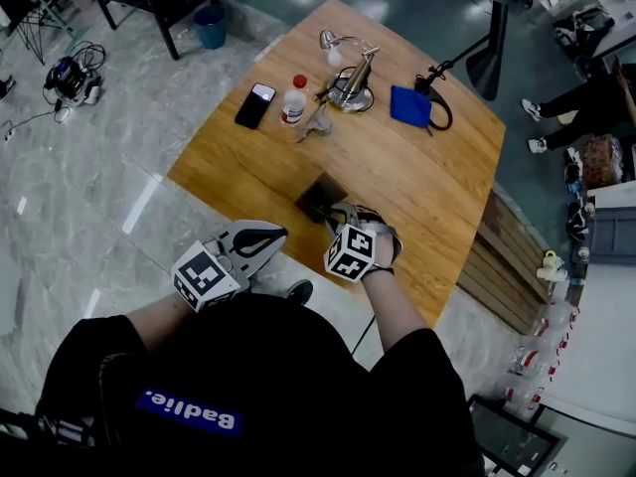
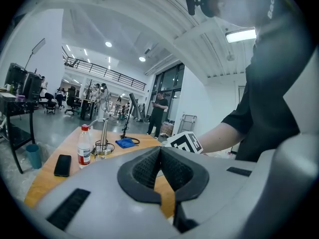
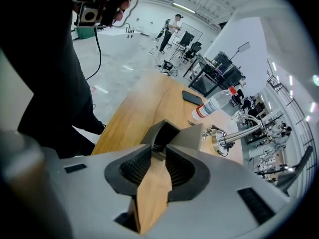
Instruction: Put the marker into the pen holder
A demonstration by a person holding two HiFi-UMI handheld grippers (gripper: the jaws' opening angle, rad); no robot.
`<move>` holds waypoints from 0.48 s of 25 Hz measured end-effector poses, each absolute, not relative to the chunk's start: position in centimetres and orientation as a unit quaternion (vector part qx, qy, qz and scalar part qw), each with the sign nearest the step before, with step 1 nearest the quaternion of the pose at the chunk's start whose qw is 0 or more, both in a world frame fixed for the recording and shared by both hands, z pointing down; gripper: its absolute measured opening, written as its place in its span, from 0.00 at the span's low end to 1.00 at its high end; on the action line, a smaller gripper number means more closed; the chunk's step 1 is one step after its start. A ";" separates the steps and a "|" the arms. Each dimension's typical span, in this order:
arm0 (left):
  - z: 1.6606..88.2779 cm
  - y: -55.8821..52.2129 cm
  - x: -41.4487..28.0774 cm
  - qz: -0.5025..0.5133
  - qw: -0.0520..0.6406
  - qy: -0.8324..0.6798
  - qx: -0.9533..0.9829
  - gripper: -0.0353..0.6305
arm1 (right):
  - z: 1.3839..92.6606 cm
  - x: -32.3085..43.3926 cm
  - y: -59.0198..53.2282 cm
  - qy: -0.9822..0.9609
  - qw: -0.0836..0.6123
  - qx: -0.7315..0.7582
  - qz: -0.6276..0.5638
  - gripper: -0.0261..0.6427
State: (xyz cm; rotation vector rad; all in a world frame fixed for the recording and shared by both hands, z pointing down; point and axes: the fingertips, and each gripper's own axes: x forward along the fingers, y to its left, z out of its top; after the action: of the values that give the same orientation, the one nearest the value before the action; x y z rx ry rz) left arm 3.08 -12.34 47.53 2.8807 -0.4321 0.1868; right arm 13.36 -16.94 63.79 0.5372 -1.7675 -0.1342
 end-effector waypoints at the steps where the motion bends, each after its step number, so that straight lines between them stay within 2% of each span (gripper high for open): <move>1: 47.5 -12.3 3.2 0.063 0.111 -0.145 0.981 0.07 | 63.3 13.5 -16.8 -0.764 0.597 0.238 -0.057 0.15; 7: 47.0 -11.7 4.1 0.062 0.105 -0.126 0.984 0.07 | 60.1 13.5 -15.0 -0.781 0.556 0.281 -0.046 0.15; 12: 46.4 -11.2 5.4 0.062 0.098 -0.104 0.988 0.07 | 56.5 13.1 -13.2 -0.810 0.479 0.340 -0.003 0.15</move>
State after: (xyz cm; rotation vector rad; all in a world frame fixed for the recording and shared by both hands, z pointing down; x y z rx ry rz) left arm 5.45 -11.19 46.41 2.9231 -0.3085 0.1844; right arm 13.13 -13.22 56.52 0.8299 -1.9766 -0.0063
